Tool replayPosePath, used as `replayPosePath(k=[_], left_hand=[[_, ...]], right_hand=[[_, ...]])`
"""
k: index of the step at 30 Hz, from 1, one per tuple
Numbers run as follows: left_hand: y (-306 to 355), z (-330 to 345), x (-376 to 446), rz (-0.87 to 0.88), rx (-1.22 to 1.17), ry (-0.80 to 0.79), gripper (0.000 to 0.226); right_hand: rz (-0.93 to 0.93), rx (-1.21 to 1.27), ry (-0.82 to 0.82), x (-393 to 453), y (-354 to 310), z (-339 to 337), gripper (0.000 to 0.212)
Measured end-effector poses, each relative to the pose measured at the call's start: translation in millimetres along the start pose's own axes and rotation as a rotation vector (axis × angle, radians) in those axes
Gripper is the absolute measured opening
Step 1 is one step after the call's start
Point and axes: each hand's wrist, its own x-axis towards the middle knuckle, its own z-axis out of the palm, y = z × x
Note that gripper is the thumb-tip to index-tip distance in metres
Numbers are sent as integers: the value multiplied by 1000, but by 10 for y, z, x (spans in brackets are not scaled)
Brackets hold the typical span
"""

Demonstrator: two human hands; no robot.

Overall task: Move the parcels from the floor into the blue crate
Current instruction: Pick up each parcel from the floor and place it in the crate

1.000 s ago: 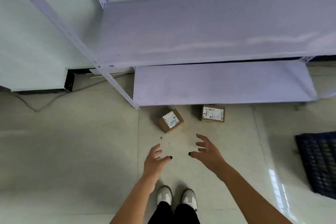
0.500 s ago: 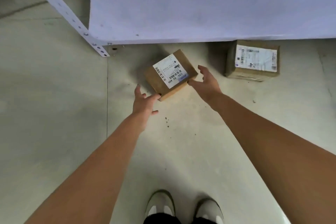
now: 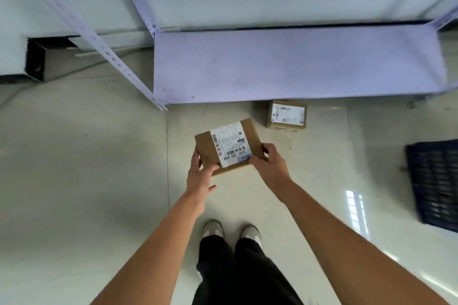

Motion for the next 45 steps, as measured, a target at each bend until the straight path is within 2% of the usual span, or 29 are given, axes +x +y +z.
replayPosePath(k=[4, 8, 13, 17, 27, 31, 36, 40, 45], left_hand=[[426, 89, -1831, -23, 48, -22, 73], [531, 328, -3086, -30, 67, -61, 73], [430, 910, -4120, 35, 52, -126, 72], [280, 1596, -4629, 139, 93, -136, 70], [-214, 3645, -5462, 303, 233, -230, 66], [-268, 4618, -5417, 325, 279, -238, 56], [-391, 5785, -5148, 329, 381, -231, 50], [-490, 6586, -4990, 283, 317, -251, 50], [-597, 7512, -4896, 152, 201, -209, 69]], right_hand=[[75, 46, 9, -1585, -499, -815, 43], [100, 71, 21, -2665, -658, -1574, 48], [13, 48, 33, -3350, -503, -2568, 50], [-70, 73, 28, -3645, -119, -3461, 54], [-109, 38, 32, -3914, 1027, -5617, 81], [8, 1, -11, -3623, 1324, -6309, 67], [113, -33, 17, -3095, 1725, -7149, 57], [161, 146, 18, -2646, 2089, -7759, 57], [220, 365, 128, -2191, 2531, -8340, 48]])
